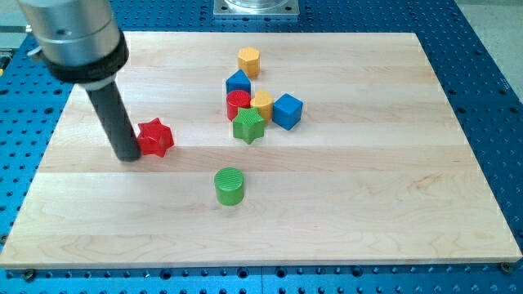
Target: Move the red star to the left of the red circle
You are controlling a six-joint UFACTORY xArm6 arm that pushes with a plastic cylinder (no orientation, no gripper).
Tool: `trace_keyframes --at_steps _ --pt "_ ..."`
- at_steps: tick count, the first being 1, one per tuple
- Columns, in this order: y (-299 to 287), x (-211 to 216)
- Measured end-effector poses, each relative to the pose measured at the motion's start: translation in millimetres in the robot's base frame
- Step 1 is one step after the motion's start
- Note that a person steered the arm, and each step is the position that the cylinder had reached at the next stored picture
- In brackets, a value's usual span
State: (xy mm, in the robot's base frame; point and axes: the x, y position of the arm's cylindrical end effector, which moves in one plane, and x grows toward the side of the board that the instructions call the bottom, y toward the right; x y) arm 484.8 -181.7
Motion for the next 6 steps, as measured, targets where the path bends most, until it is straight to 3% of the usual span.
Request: trace_keyframes --at_steps 1,2,3,5,6 --pt "20.5 -10.2" --pt "32.3 -80.8" --pt "23.1 -97.7" --pt "116.8 -170.2" --pt "128.2 -176.5"
